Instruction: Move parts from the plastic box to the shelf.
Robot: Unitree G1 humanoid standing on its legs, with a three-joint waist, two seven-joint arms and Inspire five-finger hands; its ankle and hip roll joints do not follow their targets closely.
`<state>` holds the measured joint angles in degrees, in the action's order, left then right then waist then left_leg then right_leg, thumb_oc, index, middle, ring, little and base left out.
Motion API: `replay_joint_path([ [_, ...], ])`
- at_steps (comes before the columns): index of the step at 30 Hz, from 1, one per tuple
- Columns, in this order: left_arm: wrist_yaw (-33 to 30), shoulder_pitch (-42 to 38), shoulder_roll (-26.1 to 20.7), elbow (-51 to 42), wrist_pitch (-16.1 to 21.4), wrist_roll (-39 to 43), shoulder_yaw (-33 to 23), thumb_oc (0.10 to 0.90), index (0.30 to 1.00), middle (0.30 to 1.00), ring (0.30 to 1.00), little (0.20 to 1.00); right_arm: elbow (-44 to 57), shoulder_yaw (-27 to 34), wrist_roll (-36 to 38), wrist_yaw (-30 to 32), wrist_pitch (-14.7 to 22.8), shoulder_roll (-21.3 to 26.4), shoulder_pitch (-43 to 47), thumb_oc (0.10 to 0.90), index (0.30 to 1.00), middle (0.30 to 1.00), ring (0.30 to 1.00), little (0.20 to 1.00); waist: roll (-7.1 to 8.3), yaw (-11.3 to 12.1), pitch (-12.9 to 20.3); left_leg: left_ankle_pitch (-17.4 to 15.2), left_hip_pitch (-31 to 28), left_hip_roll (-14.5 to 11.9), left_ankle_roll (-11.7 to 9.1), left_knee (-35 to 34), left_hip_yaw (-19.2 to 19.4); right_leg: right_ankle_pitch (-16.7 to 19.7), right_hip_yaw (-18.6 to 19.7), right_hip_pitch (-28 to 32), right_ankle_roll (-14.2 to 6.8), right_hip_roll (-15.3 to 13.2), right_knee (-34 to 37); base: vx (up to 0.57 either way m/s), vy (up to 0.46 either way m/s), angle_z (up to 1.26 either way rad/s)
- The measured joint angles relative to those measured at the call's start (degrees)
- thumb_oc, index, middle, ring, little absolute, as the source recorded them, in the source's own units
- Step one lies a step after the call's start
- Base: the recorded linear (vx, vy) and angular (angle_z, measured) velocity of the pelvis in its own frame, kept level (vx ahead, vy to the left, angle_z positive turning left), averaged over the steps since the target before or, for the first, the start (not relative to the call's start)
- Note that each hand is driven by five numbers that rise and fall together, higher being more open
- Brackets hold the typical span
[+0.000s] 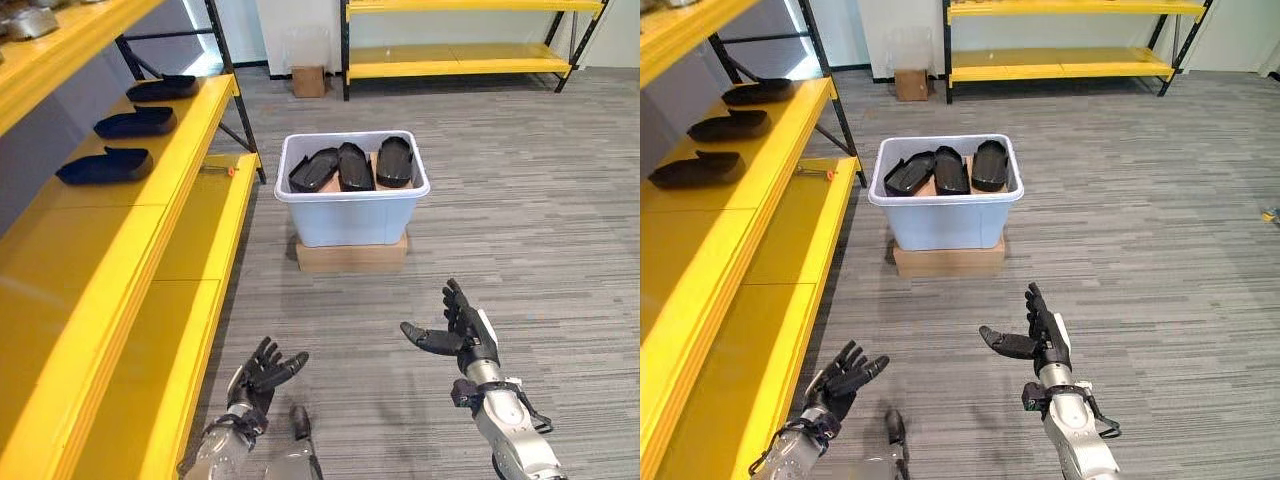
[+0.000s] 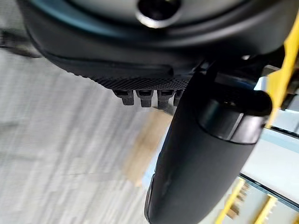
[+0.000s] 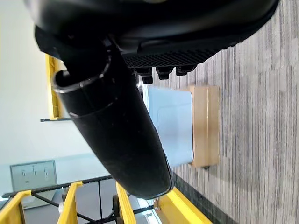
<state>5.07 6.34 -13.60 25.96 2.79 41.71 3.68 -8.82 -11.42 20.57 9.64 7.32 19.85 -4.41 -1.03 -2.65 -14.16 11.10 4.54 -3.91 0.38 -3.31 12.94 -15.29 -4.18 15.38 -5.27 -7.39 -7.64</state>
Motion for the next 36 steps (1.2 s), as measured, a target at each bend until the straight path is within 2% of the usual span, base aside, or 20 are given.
replay_joint_path([
  [1, 0.19, -0.18, -0.15, 0.18, 0.13, -1.15, 0.15, 0.9, 1.0, 1.0, 1.0, 1.0, -0.01, 0.12, 0.06, 0.16, 0.06, -0.21, -0.07, 0.9, 1.0, 1.0, 1.0, 1.0, 0.31, -0.65, -0.18, 0.01, -0.58, 1.7, 0.03, 0.47, 0.5, -0.31, -0.16, 0.76, 0.76, -0.37, 0.58, 0.23, 0.213, 0.19],
  [3, 0.53, -0.05, -0.76, -1.12, 0.55, -3.55, 0.68, 0.9, 1.0, 1.0, 1.0, 1.0, 0.04, 0.25, 0.18, 1.07, 0.05, -0.57, 0.1, 0.9, 1.0, 1.0, 1.0, 1.0, 0.39, 0.02, -0.16, -0.68, -0.71, 4.45, 0.96, 0.67, 1.58, 0.06, -0.94, 1.02, 0.82, -2.82, 1.86, 0.26, 0.254, 0.13],
  [5, 0.29, -0.4, -1.42, -1.29, 1.46, -5.97, 0.48, 0.9, 1.0, 1.0, 1.0, 1.0, 0.06, 0.25, 0.17, 3.02, 0.05, -1.54, 0.43, 0.9, 1.0, 1.0, 1.0, 1.0, 0.61, 0.41, -0.29, -1.49, -0.5, 6.11, 2.08, 1.0, 1.87, 1.86, -1.27, 1.8, -1.75, -4.43, 2.77, 0.23, 0.253, 0.08],
  [7, 0.03, -0.3, -2.02, -1.96, 2.02, -7.34, 0.64, 0.9, 1.0, 1.0, 1.0, 1.0, 0.12, 0.28, 0.16, 6.42, 0.06, -2.49, 0.39, 0.9, 1.0, 1.0, 1.0, 1.0, 0.37, 0.48, -0.27, -1.9, -1.3, 6.81, 2.66, 0.5, 1.09, 2.82, -2.32, 1.89, -2.51, -4.89, 1.26, 0.18, 0.226, 0.2],
  [10, -0.73, -0.42, -4.64, -5.35, 4.73, -11.19, 0.98, 0.9, 1.0, 1.0, 1.0, 1.0, 1.45, 1.4, 0.02, 14.77, 0.37, -4.56, 0.48, 0.9, 1.0, 1.0, 1.0, 1.0, 0.21, 1.26, -0.2, -2.24, -2.35, 7.13, 3.2, -1.04, 0.99, 4.0, -3.39, 0.27, -2.44, -5.26, -2.21, 0.14, 0.179, 0.03],
  [13, -0.9, -0.79, -8.98, -11.82, 6.21, -16.14, 0.96, 0.9, 1.0, 1.0, 1.0, 1.0, 2.21, 5.01, -0.11, 20.51, 1.52, -7.36, 0.87, 0.9, 1.0, 1.0, 1.0, 1.0, 0.03, 1.24, -0.06, -2.98, -2.85, 7.17, 4.18, -1.23, 0.69, 5.58, -3.3, -1.15, -2.71, -5.27, -5.78, 0.11, 0.162, 0.02],
  [16, -1.24, -1.62, -11.32, -16.51, 9.63, -20.08, 0.79, 0.9, 1.0, 1.0, 1.0, 1.0, 2.19, 7.35, -0.11, 24.21, 2.64, -8.2, 1.17, 0.9, 1.0, 1.0, 1.0, 1.0, -0.3, 1.31, 0.15, -3.6, -3.26, 7.15, 5.04, -1.26, 0.43, 5.83, -3.03, -4.09, -3.19, -5.7, -11.26, 0.11, 0.189, 0.01],
  [18, -2.89, -4.34, -12.35, -18.36, 12.57, -21.5, 0.83, 0.9, 1.0, 1.0, 1.0, 1.0, 2.19, 7.67, -1.1, 28.95, 4.26, -8.34, 1.55, 0.9, 1.0, 1.0, 1.0, 1.0, -0.96, 1.25, 1.39, -4.18, -3.66, 7.27, 6.31, -1.26, 0.54, 5.71, -2.4, -5.91, -3.7, -5.95, -14.73, 0.08, 0.163, -0.05],
  [20, -3.89, -6.34, -12.2, -18.84, 12.58, -21.83, 0.86, 0.9, 1.0, 1.0, 1.0, 1.0, 2.19, 7.76, -1.88, 32.08, 4.61, -8.41, 2.39, 0.9, 1.0, 1.0, 1.0, 1.0, -1.16, 1.31, 1.87, -4.44, -3.68, 7.67, 6.67, -1.18, 0.56, 7.41, -2.15, -6.86, -5.09, -6.03, -16.53, 0.07, 0.147, 0.01],
  [22, -4.54, -9.32, -11.95, -20.62, 12.6, -21.88, 1.3, 0.9, 1.0, 1.0, 1.0, 1.0, 2.2, 8.42, -2.66, 37.26, 5.17, -8.39, 3.81, 0.9, 1.0, 1.0, 1.0, 1.0, -1.38, 1.04, 2.39, -3.92, -4.07, 7.82, 7.51, -1.2, 0.53, 8.41, -0.89, -10.93, -6.48, -6.78, -25.24, 0.01, 0.021, 0.06],
  [25, -4.73, -9.38, -11.98, -20.83, 12.6, -21.88, 1.32, 0.9, 1.0, 1.0, 1.0, 1.0, 2.17, 8.28, -2.66, 38.64, 5.56, -8.49, 3.77, 0.9, 1.0, 1.0, 1.0, 1.0, -0.95, 1.02, 3.53, -4.57, -4.25, 7.75, 8.35, -1.18, 0.65, 7.31, -1.04, -12.42, -5.95, -6.84, -26.51, 0.0, 0.0, 0.01],
  [29, -4.8, -8.24, -11.98, -20.65, 12.56, -21.87, 1.36, 0.9, 1.0, 1.0, 1.0, 1.0, 2.17, 8.04, -2.66, 38.61, 5.58, -8.77, 4.19, 0.9, 1.0, 1.0, 1.0, 1.0, -0.9, 1.28, 3.57, -4.29, -4.31, 6.69, 8.01, -1.07, 0.51, 6.33, -1.15, -11.2, -6.03, -5.99, -23.79, 0.0, 0.002, -0.03],
  [31, -4.74, -7.19, -11.97, -20.64, 12.56, -21.89, 2.18, 0.9, 1.0, 1.0, 1.0, 1.0, 2.14, 8.08, -2.66, 38.83, 5.58, -8.75, 4.29, 0.9, 1.0, 1.0, 1.0, 1.0, -1.07, 1.33, 3.69, -3.62, -4.22, 5.88, 7.02, -1.03, 0.56, 5.71, -1.85, -8.19, -6.31, -4.28, -18.26, 0.55, -0.016, -0.08],
  [32, -4.91, -7.09, -11.59, -20.58, 12.58, -21.9, 2.63, 0.9, 1.0, 1.0, 1.0, 1.0, 2.15, 7.69, -2.64, 39.2, 5.63, -8.53, 3.36, 0.9, 1.0, 1.0, 1.0, 1.0, -0.49, 0.65, 3.43, -3.54, -4.25, 6.59, 6.06, -0.25, 0.79, 5.94, -1.92, -8.76, -6.42, -3.83, -19.05, 0.64, -0.078, -0.35],
  [33, -5.79, -6.84, -10.68, -21.19, 13.19, -21.86, 1.38, 0.9, 1.0, 1.0, 1.0, 1.0, 2.59, 5.88, -2.69, 39.7, 5.96, -7.8, 4.3, 0.9, 1.0, 1.0, 1.0, 1.0, 1.6, 1.43, 2.88, -6.71, -1.71, 8.58, 3.37, 6.54, 0.03, 5.27, 1.27, -16.41, -7.55, -7.11, -31.72, 0.16, -0.1, -0.57],
  [34, -9.38, -5.35, -5.67, -20.94, 14.02, -21.54, 0.01, 0.9, 1.0, 1.0, 1.0, 1.0, 3.34, 7.61, -4.97, 37.71, 7.36, -7.41, 3.6, 0.9, 1.0, 1.0, 1.0, 1.0, -0.39, 0.15, 1.34, -10.99, -4.17, 8.03, 6.69, 6.82, -4.04, -0.83, -1.09, -22.15, -6.53, -6.46, -31.88, 0.19, -0.119, -0.39],
  [35, -11.26, -5.27, -3.9, -20.08, 13.41, -21.18, 1.5, 0.9, 1.0, 1.0, 1.0, 1.0, 4.06, 9.32, -4.62, 39.1, 7.57, -7.9, 2.35, 0.9, 1.0, 1.0, 1.0, 1.0, -2.25, -1.51, 1.43, -10.65, -3.82, 6.43, 6.98, 6.08, -6.91, 0.16, 0.77, -23.7, -3.77, -2.14, -16.38, 0.22, -0.152, 0.14],
  [36, -10.98, -5.62, -4.24, -20.01, 13.49, -21.57, 2.94, 0.9, 1.0, 1.0, 1.0, 1.0, 4.03, 11.28, -4.5, 40.33, 7.62, -8.52, 2.04, 0.9, 1.0, 1.0, 1.0, 1.0, -2.14, -2.97, 1.28, -10.59, -3.21, 5.56, 7.07, 5.8, -7.54, 3.7, 1.85, -26.41, -3.15, -1.08, -6.34, 0.27, -0.21, 0.54],
])
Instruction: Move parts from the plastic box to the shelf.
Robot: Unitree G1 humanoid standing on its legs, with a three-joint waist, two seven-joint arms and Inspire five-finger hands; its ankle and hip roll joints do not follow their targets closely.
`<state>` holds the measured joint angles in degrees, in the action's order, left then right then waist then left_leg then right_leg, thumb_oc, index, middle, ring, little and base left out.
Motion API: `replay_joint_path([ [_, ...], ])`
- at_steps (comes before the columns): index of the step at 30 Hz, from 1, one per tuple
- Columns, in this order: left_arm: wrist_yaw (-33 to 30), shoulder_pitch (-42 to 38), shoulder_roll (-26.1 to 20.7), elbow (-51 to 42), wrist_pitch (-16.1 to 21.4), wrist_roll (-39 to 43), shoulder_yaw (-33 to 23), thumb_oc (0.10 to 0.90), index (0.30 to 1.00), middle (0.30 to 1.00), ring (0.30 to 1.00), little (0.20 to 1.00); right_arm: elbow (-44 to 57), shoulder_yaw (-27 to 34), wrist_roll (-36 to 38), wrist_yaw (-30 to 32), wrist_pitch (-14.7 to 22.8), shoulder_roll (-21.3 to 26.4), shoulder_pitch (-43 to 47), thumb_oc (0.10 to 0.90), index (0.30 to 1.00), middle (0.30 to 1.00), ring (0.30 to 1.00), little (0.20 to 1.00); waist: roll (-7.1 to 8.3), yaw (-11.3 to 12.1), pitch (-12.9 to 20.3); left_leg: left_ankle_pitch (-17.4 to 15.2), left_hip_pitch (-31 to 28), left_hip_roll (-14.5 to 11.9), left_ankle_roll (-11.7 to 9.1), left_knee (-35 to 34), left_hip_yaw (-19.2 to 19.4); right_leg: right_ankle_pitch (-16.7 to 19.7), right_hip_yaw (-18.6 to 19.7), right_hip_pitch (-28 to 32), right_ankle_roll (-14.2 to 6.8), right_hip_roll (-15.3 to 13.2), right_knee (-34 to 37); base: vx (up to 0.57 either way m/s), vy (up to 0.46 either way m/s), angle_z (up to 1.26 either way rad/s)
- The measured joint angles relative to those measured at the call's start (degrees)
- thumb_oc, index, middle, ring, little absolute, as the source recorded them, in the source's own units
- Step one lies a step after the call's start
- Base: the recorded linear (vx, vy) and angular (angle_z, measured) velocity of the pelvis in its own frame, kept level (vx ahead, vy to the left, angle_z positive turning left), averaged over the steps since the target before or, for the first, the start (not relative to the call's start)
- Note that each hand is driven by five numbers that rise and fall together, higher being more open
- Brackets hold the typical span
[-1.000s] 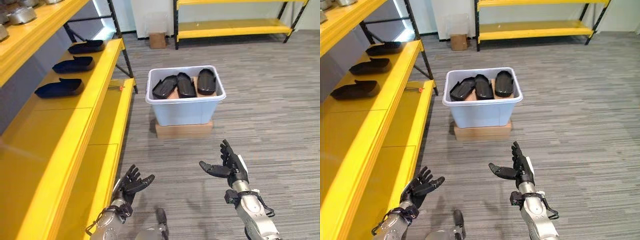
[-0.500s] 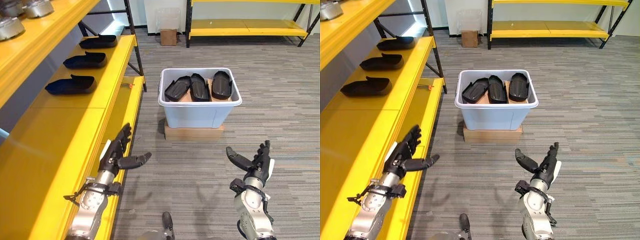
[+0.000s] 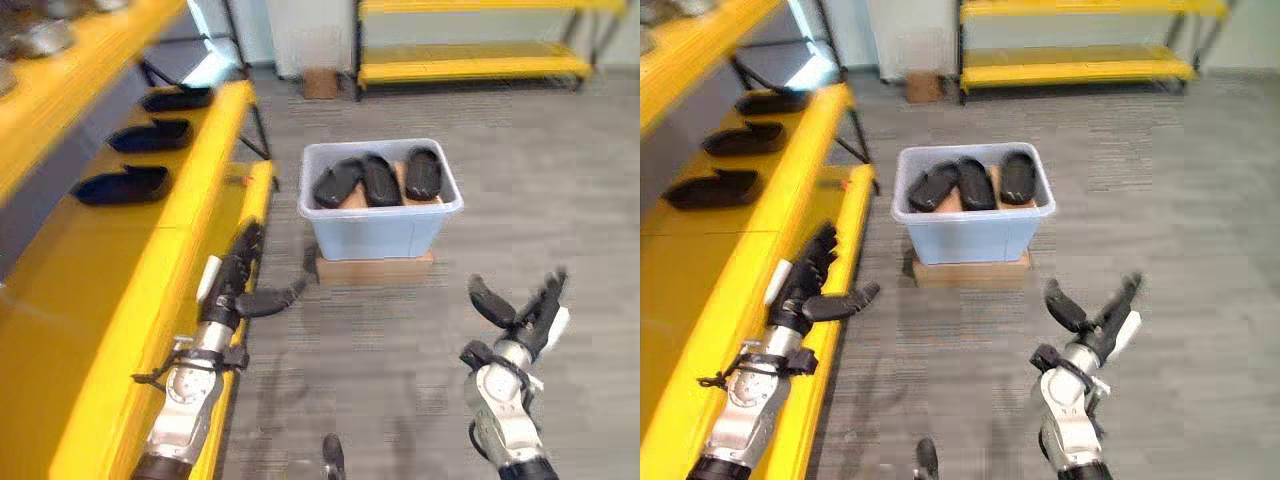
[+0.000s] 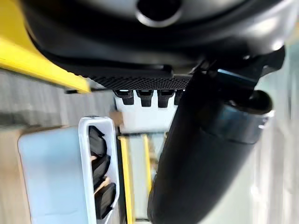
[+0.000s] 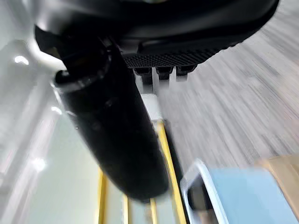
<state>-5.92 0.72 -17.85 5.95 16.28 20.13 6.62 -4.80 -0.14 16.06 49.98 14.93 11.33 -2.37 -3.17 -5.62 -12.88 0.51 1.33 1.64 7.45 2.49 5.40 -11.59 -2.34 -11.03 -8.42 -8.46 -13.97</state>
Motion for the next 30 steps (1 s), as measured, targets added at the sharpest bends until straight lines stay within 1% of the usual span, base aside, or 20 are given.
replay_joint_path([
  [1, 0.19, -0.55, -0.47, 0.0, 0.22, -0.26, 1.48, 0.9, 1.0, 1.0, 1.0, 1.0, 0.0, 1.31, -0.04, 0.99, 0.13, -0.3, -0.11, 0.9, 1.0, 1.0, 1.0, 1.0, 0.51, -0.42, -0.32, -0.11, 0.24, -0.26, -0.26, 0.13, -0.34, 2.69, 0.97, -1.46, -0.31, -0.12, 5.56, 0.22, -0.192, 0.73],
  [2, 0.3, -0.81, -0.77, 0.13, 0.24, -0.26, 3.64, 0.9, 1.0, 1.0, 1.0, 1.0, -0.03, 3.82, -0.05, 1.91, 0.49, -0.68, -0.65, 0.9, 1.0, 1.0, 1.0, 1.0, 0.99, -0.58, -0.39, -0.21, 0.21, -0.49, -0.66, 0.48, -1.61, 5.6, 1.92, -2.1, -1.08, -0.75, 10.07, 0.23, -0.231, 0.81],
  [3, 0.36, -0.09, -0.9, 0.04, 0.54, -0.26, 4.87, 0.9, 1.0, 1.0, 1.0, 1.0, -0.02, 5.16, -0.06, 2.48, 0.98, -0.73, -0.92, 0.9, 1.0, 1.0, 1.0, 1.0, 1.3, -0.54, -0.22, -0.28, -0.14, -0.83, -0.81, 0.26, -2.77, 7.6, 1.76, -1.92, -0.67, -1.21, 10.78, 0.23, -0.224, 0.93],
  [4, 0.27, 1.42, -0.99, -0.44, 0.5, -0.25, 5.06, 0.9, 1.0, 1.0, 1.0, 1.0, 0.01, 5.58, -0.08, 2.72, 1.5, -0.66, -0.83, 0.9, 1.0, 1.0, 1.0, 1.0, 1.4, -0.14, -0.16, -0.33, -0.47, -1.74, -0.91, -0.09, -2.96, 8.83, 1.58, -0.99, -0.7, -1.54, 9.15, 0.28, -0.256, 0.81],
  [5, 0.03, 3.04, -1.41, -1.12, 0.5, -0.2, 4.93, 0.9, 1.0, 1.0, 1.0, 1.0, 0.02, 5.31, -0.12, 2.74, 1.69, -0.72, -0.83, 0.9, 1.0, 1.0, 1.0, 1.0, 1.84, 0.55, 0.13, -0.74, -1.1, -2.48, -1.64, -1.05, -3.04, 9.33, 1.15, 0.37, -0.53, -1.35, 6.6, 0.24, -0.209, 0.73],
  [6, -0.15, 4.2, -2.43, -1.57, 0.49, -0.2, 4.74, 0.9, 1.0, 1.0, 1.0, 1.0, 0.01, 4.96, -0.12, 2.74, 1.68, -0.94, -0.87, 0.9, 1.0, 1.0, 1.0, 1.0, 2.88, 1.42, 0.62, -1.21, -2.12, -2.69, -2.59, -2.65, -3.22, 8.92, 0.2, 2.69, -0.55, -1.38, 5.69, 0.26, -0.222, 0.68],
  [7, -0.35, 5.08, -3.83, -2.08, 0.45, -0.24, 3.96, 0.9, 1.0, 1.0, 1.0, 1.0, -0.02, 3.56, -0.23, 2.51, 1.68, -1.25, -0.25, 0.9, 1.0, 1.0, 1.0, 1.0, 4.47, 1.83, 1.12, -0.68, -2.73, -2.22, -4.9, -3.53, -2.69, 11.04, 0.06, 5.31, -0.58, -1.42, 9.18, 0.24, -0.212, 0.68],
  [8, -0.99, 5.15, -4.0, -1.84, -0.06, -0.19, 3.59, 0.9, 1.0, 1.0, 1.0, 1.0, -0.16, 2.64, -0.29, 1.79, 1.56, -1.14, 0.84, 0.9, 1.0, 1.0, 1.0, 1.0, 4.21, 1.83, 0.88, -0.74, -2.3, -2.9, -5.54, -2.06, -2.88, 13.1, -0.6, 6.1, -0.86, -0.87, 10.19, 0.23, -0.213, 0.49],
  [9, -1.13, 5.86, -3.66, -1.9, -0.34, -0.18, 3.34, 0.9, 1.0, 1.0, 1.0, 1.0, -0.11, 1.46, -0.27, 1.5, 1.35, -0.74, 1.36, 0.9, 1.0, 1.0, 1.0, 1.0, 3.27, 2.16, 1.13, -1.3, -2.97, -3.77, -6.52, -1.17, -2.77, 13.51, -1.42, 6.74, -0.44, -0.14, 10.58, 0.18, -0.168, 0.2],
  [10, -1.06, 6.99, -3.53, -2.52, -0.35, -0.18, 3.13, 0.9, 1.0, 1.0, 1.0, 1.0, -0.01, -0.45, -0.3, 1.23, 1.24, 0.06, 1.43, 0.9, 1.0, 1.0, 1.0, 1.0, 1.77, 2.62, 1.75, -1.07, -5.62, -5.59, -8.22, -3.14, -2.7, 14.47, -2.3, 8.21, 0.5, 1.68, 11.57, 0.16, -0.153, 0.0],
  [11, -0.95, 7.34, -3.48, -3.05, -0.35, -0.19, 2.67, 0.9, 1.0, 1.0, 1.0, 1.0, -0.01, -1.65, -0.3, 1.17, 1.1, 0.27, 1.37, 0.9, 1.0, 1.0, 1.0, 1.0, 1.11, 2.58, 2.12, -0.16, -7.25, -6.34, -9.55, -4.81, -2.63, 15.53, -2.69, 9.58, 1.62, 2.56, 12.37, 0.13, -0.117, -0.02],
  [12, -0.96, 7.39, -3.24, -3.4, -0.35, -0.15, 2.61, 0.9, 1.0, 1.0, 1.0, 1.0, -0.05, -2.06, -0.3, 1.13, 1.01, 0.35, 1.21, 0.9, 1.0, 1.0, 1.0, 1.0, 0.92, 2.66, 2.22, 0.21, -8.18, -7.13, -10.15, -5.86, -2.7, 15.58, -2.9, 10.21, 2.06, 3.39, 13.15, 0.2, -0.165, 0.0],
  [13, -0.92, 7.44, -3.25, -4.1, -0.35, -0.13, 2.42, 0.9, 1.0, 1.0, 1.0, 1.0, -0.04, -2.23, -0.35, 1.14, 1.0, 0.34, 1.25, 0.9, 1.0, 1.0, 1.0, 1.0, 0.4, 2.69, 2.55, 0.3, -8.7, -7.76, -10.34, -6.49, -2.68, 15.71, -2.93, 11.24, 2.25, 4.2, 14.37, 0.19, -0.15, -0.06],
  [14, -0.9, 7.48, -3.26, -5.03, -0.35, -0.1, 2.22, 0.9, 1.0, 1.0, 1.0, 1.0, -0.06, -2.24, -0.34, 1.22, 0.99, 0.6, 1.28, 0.9, 1.0, 1.0, 1.0, 1.0, 0.09, 2.76, 2.72, 0.31, -8.71, -8.82, -10.44, -6.9, -2.77, 16.28, -3.18, 11.94, 2.92, 4.91, 15.37, 0.22, -0.175, -0.07],
  [15, -0.91, 7.46, -3.22, -5.54, -0.36, -0.07, 2.14, 0.9, 1.0, 1.0, 1.0, 1.0, -0.07, -2.15, -0.32, 1.41, 0.98, 0.8, 1.24, 0.9, 1.0, 1.0, 1.0, 1.0, 0.08, 2.5, 2.74, 0.32, -8.64, -9.06, -10.51, -6.95, -2.74, 16.68, -3.29, 12.46, 3.51, 5.3, 16.61, 0.12, -0.098, -0.07],
  [17, -0.88, 7.32, -3.19, -6.25, -0.37, -0.05, 2.14, 0.9, 1.0, 1.0, 1.0, 1.0, -0.07, -1.67, -0.28, 1.58, 0.89, 1.5, 1.15, 0.9, 1.0, 1.0, 1.0, 1.0, -0.09, 2.24, 2.84, 0.93, -8.99, -9.38, -11.63, -7.22, -2.61, 17.9, -3.41, 13.62, 4.26, 5.88, 18.9, 0.13, -0.103, -0.04],
  [20, -0.89, 7.12, -3.2, -6.53, -0.78, 0.05, 2.13, 0.9, 1.0, 1.0, 1.0, 1.0, -0.06, -2.15, -0.23, 1.49, 0.5, 3.2, 1.17, 0.9, 1.0, 1.0, 1.0, 1.0, -0.15, 2.07, 2.86, 1.17, -9.26, -9.42, -12.01, -7.01, -2.54, 17.99, -4.35, 14.06, 5.15, 5.77, 18.85, 0.11, -0.076, 0.06],
  [25, -0.93, 7.08, -3.23, -6.53, -1.24, 1.7, 2.01, 0.9, 1.0, 1.0, 1.0, 1.0, -0.03, -3.55, -0.23, 0.78, -0.15, 3.57, 1.36, 0.9, 1.0, 1.0, 1.0, 1.0, -0.25, 2.03, 2.8, 1.15, -9.1, -9.05, -12.02, -7.02, -2.69, 17.22, -5.19, 14.46, 5.07, 5.18, 18.85, 0.09, -0.066, 0.13],
  [28, -1.19, 7.08, -3.29, -6.54, -1.24, 2.04, 1.91, 0.9, 1.0, 1.0, 1.0, 1.0, -0.04, -3.49, -0.22, 0.85, -0.19, 3.59, 1.37, 0.9, 1.0, 1.0, 1.0, 1.0, -0.69, 1.94, 2.57, 0.8, -8.91, -9.09, -12.32, -7.05, -2.74, 16.87, -5.47, 14.37, 4.87, 5.14, 18.86, 0.09, -0.071, 0.05],
  [30, -1.56, 7.08, -3.31, -6.59, -1.24, 2.11, 1.81, 0.9, 1.0, 1.0, 1.0, 1.0, -0.03, -3.48, -0.22, 0.89, -0.19, 3.61, 1.36, 0.9, 1.0, 1.0, 1.0, 1.0, -0.98, 1.49, 2.46, 0.64, -8.53, -9.09, -12.35, -7.06, -2.8, 16.7, -5.81, 14.08, 4.6, 5.11, 18.86, 0.09, -0.079, 0.02],
])
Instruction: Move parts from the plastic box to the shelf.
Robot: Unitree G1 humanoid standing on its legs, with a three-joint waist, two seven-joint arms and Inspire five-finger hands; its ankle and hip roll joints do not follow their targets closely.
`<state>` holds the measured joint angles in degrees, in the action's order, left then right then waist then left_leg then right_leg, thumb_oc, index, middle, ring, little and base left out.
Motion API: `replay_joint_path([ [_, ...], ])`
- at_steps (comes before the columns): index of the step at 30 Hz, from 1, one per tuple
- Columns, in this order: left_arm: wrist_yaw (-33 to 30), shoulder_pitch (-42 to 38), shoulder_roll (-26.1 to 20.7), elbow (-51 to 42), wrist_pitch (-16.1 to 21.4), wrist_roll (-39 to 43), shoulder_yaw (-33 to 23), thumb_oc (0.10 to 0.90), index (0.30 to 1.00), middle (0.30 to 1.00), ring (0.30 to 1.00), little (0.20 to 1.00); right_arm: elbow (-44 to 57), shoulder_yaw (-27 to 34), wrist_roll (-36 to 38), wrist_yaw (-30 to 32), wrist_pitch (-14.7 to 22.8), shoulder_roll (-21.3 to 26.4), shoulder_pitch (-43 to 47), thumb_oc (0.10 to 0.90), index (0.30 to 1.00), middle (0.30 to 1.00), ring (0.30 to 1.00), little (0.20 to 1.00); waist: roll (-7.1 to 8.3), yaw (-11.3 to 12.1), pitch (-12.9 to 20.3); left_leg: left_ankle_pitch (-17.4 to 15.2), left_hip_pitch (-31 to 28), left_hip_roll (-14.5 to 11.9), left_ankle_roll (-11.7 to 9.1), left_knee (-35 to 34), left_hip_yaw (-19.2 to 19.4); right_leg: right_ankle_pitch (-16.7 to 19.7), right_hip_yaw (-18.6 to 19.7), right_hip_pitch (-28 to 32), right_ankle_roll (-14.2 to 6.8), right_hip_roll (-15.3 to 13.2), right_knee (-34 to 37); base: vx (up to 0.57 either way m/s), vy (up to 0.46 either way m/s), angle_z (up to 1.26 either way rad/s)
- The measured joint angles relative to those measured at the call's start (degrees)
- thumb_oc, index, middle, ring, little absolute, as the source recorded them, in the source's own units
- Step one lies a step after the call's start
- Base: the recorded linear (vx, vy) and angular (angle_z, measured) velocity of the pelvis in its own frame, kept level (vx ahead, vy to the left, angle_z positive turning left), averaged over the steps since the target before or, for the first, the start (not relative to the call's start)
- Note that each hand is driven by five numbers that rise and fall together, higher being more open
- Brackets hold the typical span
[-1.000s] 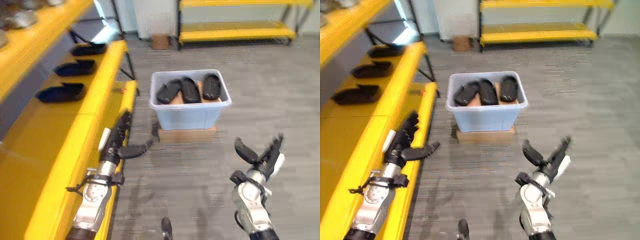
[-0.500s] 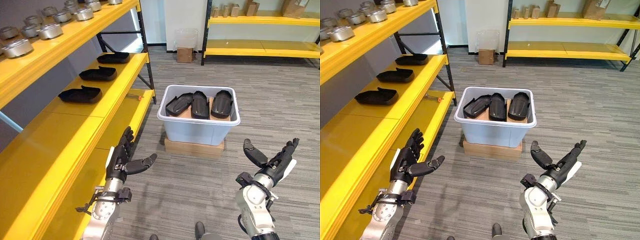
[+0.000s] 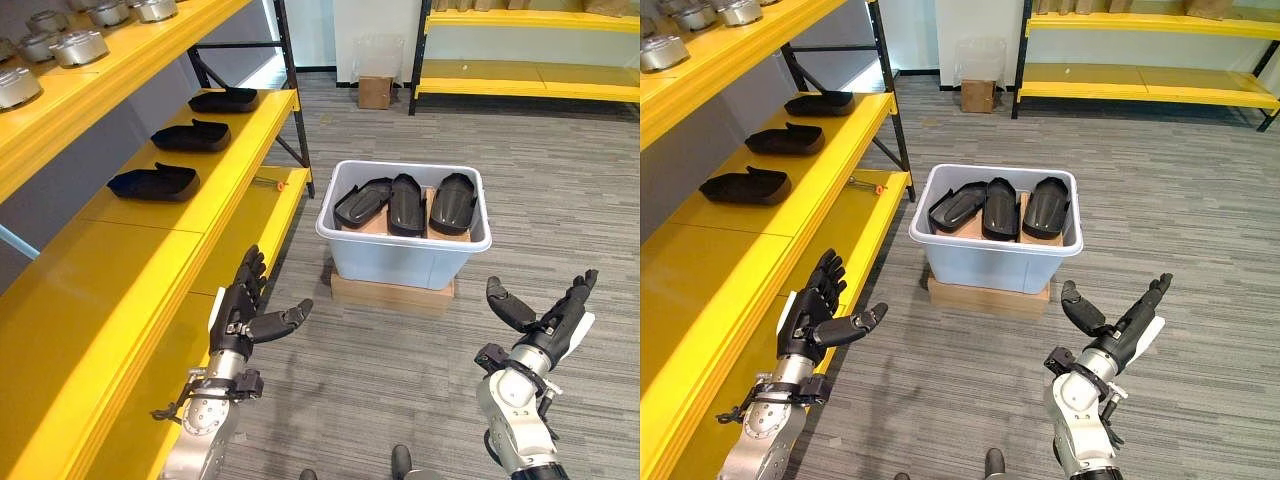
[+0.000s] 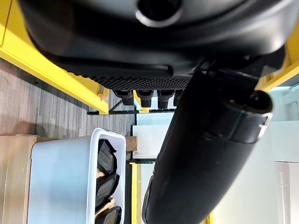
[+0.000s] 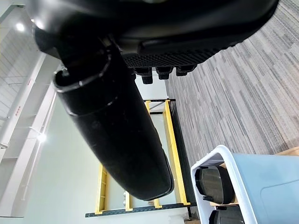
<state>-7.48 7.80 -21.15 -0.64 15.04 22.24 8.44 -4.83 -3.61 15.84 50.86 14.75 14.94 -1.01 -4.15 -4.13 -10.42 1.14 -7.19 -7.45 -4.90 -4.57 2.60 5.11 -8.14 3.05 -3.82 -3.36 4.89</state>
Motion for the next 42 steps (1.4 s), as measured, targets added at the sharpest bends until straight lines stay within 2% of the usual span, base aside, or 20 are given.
replay_joint_path([
  [5, -1.09, -0.14, 0.03, -0.14, 0.04, 0.01, -0.17, 0.9, 1.0, 1.0, 1.0, 1.0, 0.0, 0.2, 0.02, -0.59, 0.0, 0.18, -0.04, 0.9, 1.0, 1.0, 1.0, 1.0, -1.19, -0.54, -0.59, -0.01, 0.15, -0.36, 0.0, 0.04, 0.1, -0.8, 0.05, -0.88, 0.42, 0.26, -1.67, 0.09, -0.11, -0.02],
  [9, -1.22, -0.25, 0.16, -0.47, 0.14, 0.02, -0.23, 0.9, 1.0, 1.0, 1.0, 1.0, 0.0, 0.33, -0.08, -3.81, 0.0, 1.06, -0.08, 0.9, 1.0, 1.0, 1.0, 1.0, -1.96, -0.32, -1.04, -0.15, 1.58, -1.04, -0.14, 2.27, 0.08, -2.95, -0.55, -2.64, 1.19, 0.66, -5.16, 0.1, -0.169, 0.08],
  [14, -2.29, -0.16, 0.42, -0.41, 0.37, 0.03, -1.11, 0.9, 1.0, 1.0, 1.0, 1.0, 0.4, -0.02, -2.42, -5.04, 0.04, 1.31, -0.05, 0.9, 1.0, 1.0, 1.0, 1.0, -0.64, 1.18, -1.85, 0.14, 3.54, -1.37, -0.11, 8.9, 1.8, -6.45, -0.61, -3.6, 3.48, 0.41, -9.21, 0.04, -0.087, 0.04],
  [17, -2.32, -0.21, 0.45, -0.47, 0.45, 0.03, -1.78, 0.9, 1.0, 1.0, 1.0, 1.0, 0.98, 0.01, -2.9, -5.07, 0.14, 1.82, -0.03, 0.9, 1.0, 1.0, 1.0, 1.0, -0.78, 1.19, -1.84, 0.75, 4.1, -1.55, 0.12, 9.21, 3.22, -6.96, -1.07, -4.15, 3.9, 0.64, -10.59, 0.0, 0.0, 0.03],
  [29, -2.29, -0.34, 0.51, -0.47, 0.45, 0.03, -1.78, 0.9, 1.0, 1.0, 1.0, 1.0, 0.98, -0.01, -2.91, -5.05, 0.15, 2.15, -0.03, 0.9, 1.0, 1.0, 1.0, 1.0, -0.73, 1.19, -1.86, 0.95, 4.07, -1.51, -0.09, 8.53, 3.34, -7.64, -1.03, -5.22, 3.47, 0.47, -12.61, 0.0, 0.0, 0.01],
  [31, -2.29, -0.34, 0.51, -0.46, 0.44, 0.04, -1.78, 0.9, 1.0, 1.0, 1.0, 1.0, 0.98, -0.01, -2.9, -5.04, 0.15, 2.14, -0.04, 0.9, 1.0, 1.0, 1.0, 1.0, -0.72, 1.18, -1.87, 0.94, 4.15, -1.51, -0.09, 8.13, 3.37, -7.77, -1.01, -5.82, 3.52, 0.43, -13.24, 0.67, -0.582, 0.01],
  [32, -2.52, -0.4, 2.34, 0.6, 1.34, 0.35, -0.17, 0.9, 1.0, 1.0, 1.0, 1.0, -0.54, -1.43, -2.96, -4.87, 1.14, 3.17, -1.17, 0.9, 1.0, 1.0, 1.0, 1.0, -0.93, 1.33, -2.03, -0.27, 6.27, -2.41, -1.82, 10.1, 4.73, -11.88, -2.17, -7.74, 3.34, 0.73, -20.62, 0.81, -0.523, 0.61],
  [33, -3.0, -0.98, 5.01, 1.75, 2.58, 1.4, 1.26, 0.9, 1.0, 1.0, 1.0, 1.0, 0.73, -0.46, -3.9, -5.71, 1.75, 5.48, -5.34, 0.9, 1.0, 1.0, 1.0, 1.0, -0.75, 1.57, -1.91, -6.06, 9.84, -3.72, -6.1, 19.42, 8.53, -19.96, -4.01, -9.09, 3.05, 0.29, -34.46, 0.26, 0.117, 0.9],
  [34, -1.61, 0.95, 4.47, 0.26, 3.02, 1.44, 3.19, 0.9, 1.0, 1.0, 1.0, 1.0, 3.85, 1.02, -3.85, -7.36, -0.03, 5.07, -11.71, 0.9, 1.0, 1.0, 1.0, 1.0, 2.73, 3.31, -1.83, -10.1, 17.53, -4.81, -6.79, 34.02, 9.42, -25.28, -2.65, -5.71, 7.15, -0.02, -31.25, 0.11, 0.06, 0.85],
  [35, -2.03, 4.96, 4.03, 1.3, 1.88, 2.3, 3.02, 0.9, 1.0, 1.0, 1.0, 1.0, 1.59, -0.04, -3.36, -7.43, -1.13, 5.18, -10.95, 0.9, 1.0, 1.0, 1.0, 1.0, 3.17, 3.03, -1.85, -10.79, 18.97, -3.64, -6.27, 26.4, 6.3, -24.47, -0.83, -5.02, 5.22, 1.29, -30.42, 0.09, 0.069, -0.1],
  [36, -2.33, 6.16, 3.32, 3.37, -0.58, 2.35, 1.72, 0.9, 1.0, 1.0, 1.0, 1.0, 1.16, 0.05, -2.58, -7.58, -1.75, 3.57, -9.18, 0.9, 1.0, 1.0, 1.0, 1.0, 3.41, 4.34, -1.82, -7.38, 19.24, -2.85, -2.83, 19.05, 7.37, -23.83, 0.87, -4.63, 6.7, 1.14, -28.27, 0.08, 0.076, -0.91],
  [37, -2.46, 6.54, 3.26, 5.92, -1.37, 2.36, -0.14, 0.9, 1.0, 1.0, 1.0, 1.0, 1.29, -0.02, -2.19, -8.13, -1.78, 2.2, -7.54, 0.9, 1.0, 1.0, 1.0, 1.0, 3.99, 5.25, -2.09, -4.07, 19.46, -1.81, -1.17, 12.94, 8.66, -21.61, 3.1, -3.99, 7.15, 1.02, -25.5, 0.07, 0.08, -1.18],
  [39, -3.19, 6.52, 3.47, 7.84, -1.41, 2.36, -2.32, 0.9, 1.0, 1.0, 1.0, 1.0, 2.3, 0.02, -2.1, -9.06, -1.78, 1.6, -7.24, 0.9, 1.0, 1.0, 1.0, 1.0, 3.5, 4.52, -1.85, -1.05, 18.78, -0.53, -0.01, 8.1, 8.05, -17.88, 3.13, 0.01, 5.84, 0.78, -19.97, 0.08, 0.122, -0.65],
  [40, -3.07, 6.04, 3.98, 6.22, -0.78, 2.35, -4.18, 0.9, 1.0, 1.0, 1.0, 1.0, 2.69, 0.3, -2.1, -9.2, -1.52, 2.46, -7.3, 0.9, 1.0, 1.0, 1.0, 1.0, 2.52, 3.63, -1.2, -0.58, 16.74, 0.34, 0.54, 7.15, 8.26, -17.69, 3.29, 2.79, 4.75, 1.14, -17.1, 0.1, 0.144, -0.23],
  [41, -3.09, 5.67, 3.96, 5.31, -0.08, 2.34, -4.29, 0.9, 1.0, 1.0, 1.0, 1.0, 2.64, 0.31, -2.08, -9.29, -1.47, 3.31, -7.22, 0.9, 1.0, 1.0, 1.0, 1.0, 1.66, 3.02, -0.71, 0.85, 15.47, 0.68, 1.96, 5.98, 8.12, -17.95, 3.72, 3.58, 3.84, 1.55, -16.19, 0.14, 0.182, -0.32],
  [42, -3.12, 3.68, 3.99, 5.02, 0.35, 2.35, -4.38, 0.9, 1.0, 1.0, 1.0, 1.0, 2.65, 0.04, -1.62, -9.51, -1.47, 3.51, -6.94, 0.9, 1.0, 1.0, 1.0, 1.0, 1.86, 2.73, -0.65, 5.73, 13.45, 1.89, 4.61, 3.87, 9.69, -18.14, 4.6, 5.08, 1.8, 0.48, -15.12, 0.12, 0.141, -0.25],
])
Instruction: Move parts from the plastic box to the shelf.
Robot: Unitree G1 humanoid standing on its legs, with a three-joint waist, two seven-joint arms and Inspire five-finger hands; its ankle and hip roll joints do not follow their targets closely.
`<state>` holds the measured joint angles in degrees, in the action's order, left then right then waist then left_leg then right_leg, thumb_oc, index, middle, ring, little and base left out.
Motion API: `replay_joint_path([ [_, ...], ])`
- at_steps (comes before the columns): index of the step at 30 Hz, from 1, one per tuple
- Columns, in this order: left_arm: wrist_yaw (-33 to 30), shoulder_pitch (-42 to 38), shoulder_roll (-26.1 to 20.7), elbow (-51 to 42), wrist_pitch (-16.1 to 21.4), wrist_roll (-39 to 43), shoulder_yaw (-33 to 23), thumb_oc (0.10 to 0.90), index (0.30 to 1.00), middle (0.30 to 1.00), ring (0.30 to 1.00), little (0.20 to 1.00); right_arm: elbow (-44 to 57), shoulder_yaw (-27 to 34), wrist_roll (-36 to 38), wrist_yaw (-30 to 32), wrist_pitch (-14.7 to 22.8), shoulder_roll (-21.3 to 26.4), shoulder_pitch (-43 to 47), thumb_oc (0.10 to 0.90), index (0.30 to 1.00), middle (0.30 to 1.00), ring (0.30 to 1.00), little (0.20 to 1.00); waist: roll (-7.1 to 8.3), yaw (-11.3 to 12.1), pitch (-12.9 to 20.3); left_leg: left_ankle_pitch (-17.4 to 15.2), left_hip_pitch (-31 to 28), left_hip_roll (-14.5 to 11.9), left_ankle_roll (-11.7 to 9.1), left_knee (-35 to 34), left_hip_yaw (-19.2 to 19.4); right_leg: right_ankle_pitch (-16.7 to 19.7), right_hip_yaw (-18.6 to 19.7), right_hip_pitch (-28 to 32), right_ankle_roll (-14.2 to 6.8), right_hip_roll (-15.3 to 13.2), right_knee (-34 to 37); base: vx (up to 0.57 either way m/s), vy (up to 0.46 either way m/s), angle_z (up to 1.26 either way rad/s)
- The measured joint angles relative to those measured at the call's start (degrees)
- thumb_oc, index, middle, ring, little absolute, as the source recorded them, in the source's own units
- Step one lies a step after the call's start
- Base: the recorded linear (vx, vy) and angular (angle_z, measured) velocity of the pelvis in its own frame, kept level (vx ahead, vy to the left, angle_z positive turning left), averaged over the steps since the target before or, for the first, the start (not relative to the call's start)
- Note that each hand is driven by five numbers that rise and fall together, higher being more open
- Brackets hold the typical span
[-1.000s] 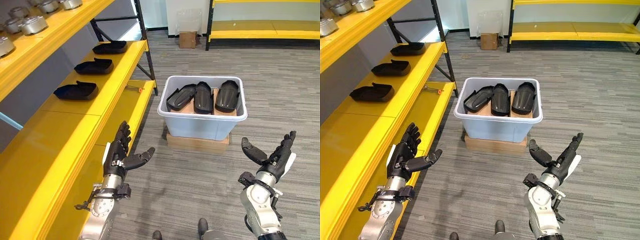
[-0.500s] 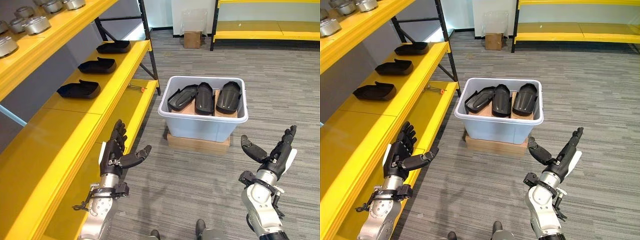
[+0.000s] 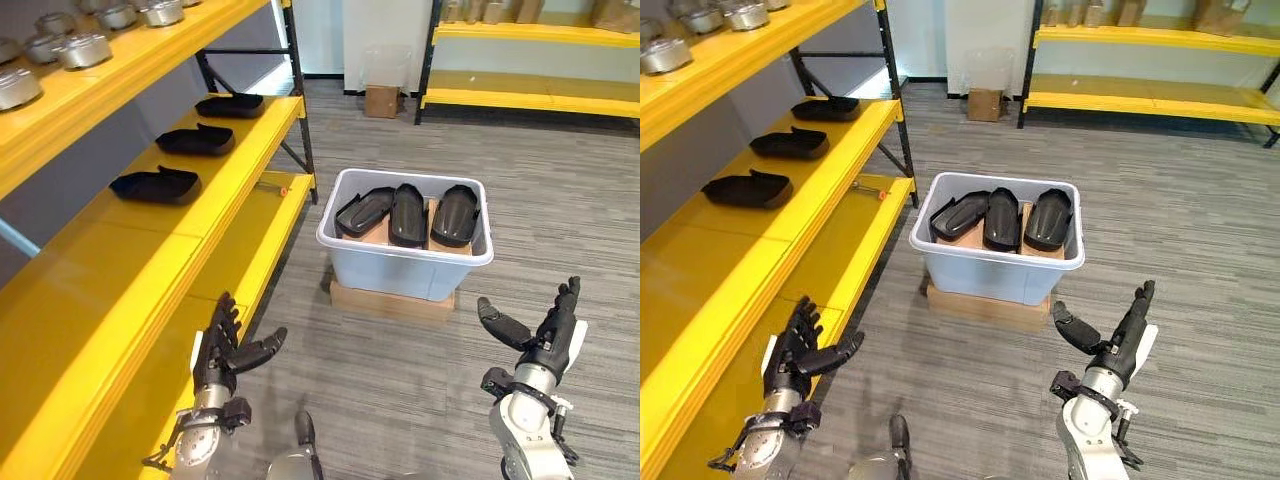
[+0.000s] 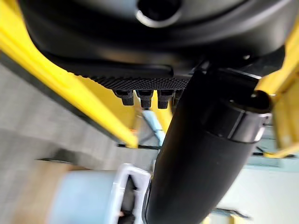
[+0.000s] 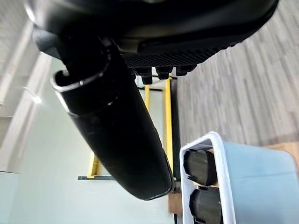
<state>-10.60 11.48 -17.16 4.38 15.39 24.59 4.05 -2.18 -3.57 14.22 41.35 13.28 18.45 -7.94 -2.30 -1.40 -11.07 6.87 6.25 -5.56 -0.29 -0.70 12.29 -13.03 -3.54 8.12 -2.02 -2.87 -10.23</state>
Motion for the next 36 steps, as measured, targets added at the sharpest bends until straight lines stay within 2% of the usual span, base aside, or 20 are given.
replay_joint_path([
  [1, 0.06, -0.61, -0.04, -0.35, 0.0, 0.0, 0.02, 0.9, 1.0, 1.0, 1.0, 1.0, 0.0, -0.11, 0.04, -0.27, 0.0, -0.03, 0.27, 0.9, 1.0, 1.0, 1.0, 1.0, -0.19, -0.21, 0.06, 3.87, -1.09, 0.86, 0.71, -1.16, 0.01, 0.09, 0.14, 1.53, -0.96, -0.62, 1.23, 0.11, 0.126, -0.17],
  [2, 0.17, -1.76, -0.02, -0.32, -0.02, 0.02, 0.11, 0.9, 1.0, 1.0, 1.0, 1.0, -0.06, -0.36, 0.19, -0.44, -0.05, -0.3, 0.17, 0.9, 1.0, 1.0, 1.0, 1.0, 0.51, -0.4, 0.11, 4.62, -2.35, 2.43, 1.42, -2.24, 0.25, 0.24, 0.04, 2.95, -2.05, -2.13, 2.58, 0.07, 0.076, -0.02],
  [4, 0.5, -3.97, -0.13, -0.7, 0.14, 0.02, 0.18, 0.9, 1.0, 1.0, 1.0, 1.0, -0.06, -0.5, 0.25, -0.87, -0.05, -0.48, 0.63, 0.9, 1.0, 1.0, 1.0, 1.0, 1.33, -0.24, 0.11, 4.74, -3.67, 4.9, 2.46, -3.78, 0.71, 0.6, -1.1, 4.32, -3.51, -4.57, 4.21, 0.09, 0.091, 0.08],
  [5, 1.3, -5.63, -0.2, -0.64, 0.14, 0.61, -0.27, 0.9, 1.0, 1.0, 1.0, 1.0, -0.06, -1.66, 0.25, -1.1, -0.07, -0.95, 2.13, 0.9, 1.0, 1.0, 1.0, 1.0, 1.62, 0.03, 0.02, 3.93, -4.25, 6.41, 3.6, -3.77, 0.9, 1.68, -2.36, 5.63, -5.33, -6.07, 5.53, 0.15, 0.135, 0.16],
  [6, 1.43, -5.71, -0.22, -0.63, 0.16, 1.16, -0.31, 0.9, 1.0, 1.0, 1.0, 1.0, -0.06, -2.49, 0.25, -1.06, -0.09, -1.53, 2.74, 0.9, 1.0, 1.0, 1.0, 1.0, 2.0, 0.26, -0.05, 3.37, -5.41, 6.87, 4.13, -3.8, 0.81, 1.91, -3.14, 6.94, -5.68, -6.38, 5.67, 0.15, 0.131, 0.18],
  [7, 1.88, -5.68, -0.28, -0.63, 0.18, 1.18, -0.45, 0.9, 1.0, 1.0, 1.0, 1.0, -0.06, -2.56, 0.28, -0.98, -0.09, -2.39, 3.77, 0.9, 1.0, 1.0, 1.0, 1.0, 2.39, 0.36, -0.03, 2.38, -5.79, 7.12, 3.54, -3.85, 0.74, 2.02, -4.07, 7.61, -5.78, -6.47, 5.91, 0.15, 0.123, 0.11],
  [14, 5.05, -5.52, -2.13, -1.01, 0.09, 2.02, -0.32, 0.9, 1.0, 1.0, 1.0, 1.0, -0.06, -2.43, 0.25, -0.53, -0.53, -2.43, 4.3, 0.9, 1.0, 1.0, 1.0, 1.0, 2.87, -0.2, 0.1, 2.61, -3.71, 6.87, 3.02, -3.93, 0.41, 2.07, -4.69, 6.14, -5.68, -6.34, 7.31, 0.09, 0.064, -0.02],
  [17, 5.19, -4.38, -2.29, -2.73, 0.09, 2.02, -0.32, 0.9, 1.0, 1.0, 1.0, 1.0, -0.1, -2.03, -0.08, 3.56, -1.52, -2.45, 3.85, 0.9, 1.0, 1.0, 1.0, 1.0, 2.71, -0.38, 0.19, 2.68, -2.28, 6.41, 2.89, -4.08, 0.25, 2.47, -4.73, 4.68, -5.04, -5.81, 7.43, 0.07, 0.042, 0.0],
  [23, 7.25, -1.54, -3.01, -2.85, -0.03, 2.38, -0.69, 0.9, 1.0, 1.0, 1.0, 1.0, -0.29, 4.75, -0.68, 9.59, -1.4, -3.04, 2.15, 0.9, 1.0, 1.0, 1.0, 1.0, 2.71, -1.59, 0.19, 2.66, -2.03, 6.43, 2.96, -4.09, 0.57, 2.57, -4.54, 3.85, -5.07, -6.0, 6.49, 0.06, 0.065, -0.03],
  [27, 8.7, -1.73, -3.01, -2.92, -0.05, 3.99, -0.8, 0.9, 1.0, 1.0, 1.0, 1.0, -0.26, 5.99, -0.79, 10.89, -0.85, -3.5, 2.02, 0.9, 1.0, 1.0, 1.0, 1.0, 2.73, -1.73, 0.21, 2.61, -2.06, 5.87, 3.02, -4.09, 1.58, 2.6, -4.25, 2.54, -5.07, -5.94, 4.97, 0.06, 0.107, -0.15],
  [31, 8.84, -2.04, -3.18, -4.19, -0.12, 4.35, -0.76, 0.9, 1.0, 1.0, 1.0, 1.0, -0.25, 6.66, -1.63, 11.06, -0.73, -4.43, 2.04, 0.9, 1.0, 1.0, 1.0, 1.0, 2.54, -2.16, 0.3, 2.37, -2.12, 4.97, 3.16, -4.13, 1.82, 2.75, -4.22, -0.87, -4.92, -5.59, -1.31, 0.06, 0.158, -0.12],
  [33, 8.77, -3.37, -4.52, -4.3, -0.16, 4.34, -0.79, 0.9, 1.0, 1.0, 1.0, 1.0, -0.03, 6.66, -3.02, 11.37, -0.32, -4.66, 2.2, 0.9, 1.0, 1.0, 1.0, 1.0, 2.49, -1.5, 0.32, 1.03, -2.04, 4.74, 3.16, -3.97, 3.09, 4.14, -4.93, -3.74, -3.25, -6.08, -5.8, 0.08, 0.312, -0.25],
  [34, 8.77, -3.8, -4.53, -4.26, -0.28, 4.34, -0.77, 0.9, 1.0, 1.0, 1.0, 1.0, 0.1, 6.63, -3.18, 11.48, -0.31, -4.75, 2.19, 0.9, 1.0, 1.0, 1.0, 1.0, 2.13, -1.63, 0.33, 0.98, -2.01, 4.89, 3.19, -4.15, 3.01, 4.61, -4.91, -4.66, -3.2, -6.14, -7.59, 0.04, 0.338, -0.14],
  [35, 8.81, -4.86, -4.54, -4.17, -0.42, 4.31, -0.51, 0.9, 1.0, 1.0, 1.0, 1.0, 0.22, 6.69, -4.03, 12.46, -0.28, -5.24, 2.34, 0.9, 1.0, 1.0, 1.0, 1.0, 2.09, -1.74, 0.23, -0.82, -1.56, 6.04, 4.02, -2.35, 3.17, 6.06, -4.91, -8.06, -2.56, -8.07, -12.46, 0.03, 0.3, 0.02],
  [36, 8.8, -6.05, -4.25, -3.47, -0.46, 4.3, -0.11, 0.9, 1.0, 1.0, 1.0, 1.0, 1.47, 6.65, -4.13, 12.72, -0.22, -4.83, 2.22, 0.9, 1.0, 1.0, 1.0, 1.0, 2.0, -1.61, 0.17, -4.56, 2.2, 6.56, 7.32, 9.6, 3.1, 5.53, -4.51, -10.23, -2.91, -9.82, -16.72, 0.03, 0.289, -0.17],
])
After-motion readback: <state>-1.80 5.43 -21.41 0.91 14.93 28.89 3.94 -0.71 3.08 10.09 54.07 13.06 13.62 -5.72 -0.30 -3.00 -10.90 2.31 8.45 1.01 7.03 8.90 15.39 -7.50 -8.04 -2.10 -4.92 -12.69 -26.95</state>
